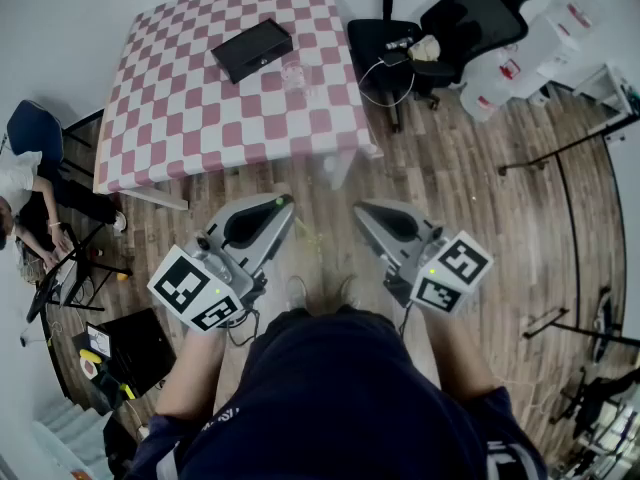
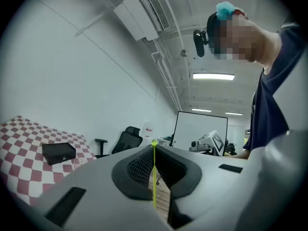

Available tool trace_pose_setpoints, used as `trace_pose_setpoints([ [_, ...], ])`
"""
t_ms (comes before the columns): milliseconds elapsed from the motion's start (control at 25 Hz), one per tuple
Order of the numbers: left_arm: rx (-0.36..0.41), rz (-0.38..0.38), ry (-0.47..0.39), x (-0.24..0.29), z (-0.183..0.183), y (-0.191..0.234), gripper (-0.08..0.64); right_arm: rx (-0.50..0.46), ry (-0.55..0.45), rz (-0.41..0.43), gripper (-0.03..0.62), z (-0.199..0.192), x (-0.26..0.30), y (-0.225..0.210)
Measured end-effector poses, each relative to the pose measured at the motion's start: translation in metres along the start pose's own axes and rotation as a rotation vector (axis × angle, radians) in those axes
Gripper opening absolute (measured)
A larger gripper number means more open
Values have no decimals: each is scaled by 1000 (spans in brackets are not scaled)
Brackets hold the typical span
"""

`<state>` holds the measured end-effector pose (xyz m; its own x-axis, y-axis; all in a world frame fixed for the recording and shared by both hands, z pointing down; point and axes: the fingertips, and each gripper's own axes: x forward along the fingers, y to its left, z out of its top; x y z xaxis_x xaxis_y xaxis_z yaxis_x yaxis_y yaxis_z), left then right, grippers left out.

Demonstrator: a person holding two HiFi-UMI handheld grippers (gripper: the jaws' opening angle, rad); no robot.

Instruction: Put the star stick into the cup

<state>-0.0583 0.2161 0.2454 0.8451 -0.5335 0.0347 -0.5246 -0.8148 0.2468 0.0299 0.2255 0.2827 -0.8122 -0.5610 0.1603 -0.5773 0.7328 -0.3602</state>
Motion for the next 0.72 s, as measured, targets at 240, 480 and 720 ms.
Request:
trace_pose_setpoints([
  [240,-2,0,5,6,0,0,34,1,1,20,15,1,1,-2],
  [480,4,14,15,17,-6,-10,34,6,9,82,18,-3,-4,0],
  [720,28,56,5,35,-4,-36,34,-4,-1,136,18,3,-38,-11],
])
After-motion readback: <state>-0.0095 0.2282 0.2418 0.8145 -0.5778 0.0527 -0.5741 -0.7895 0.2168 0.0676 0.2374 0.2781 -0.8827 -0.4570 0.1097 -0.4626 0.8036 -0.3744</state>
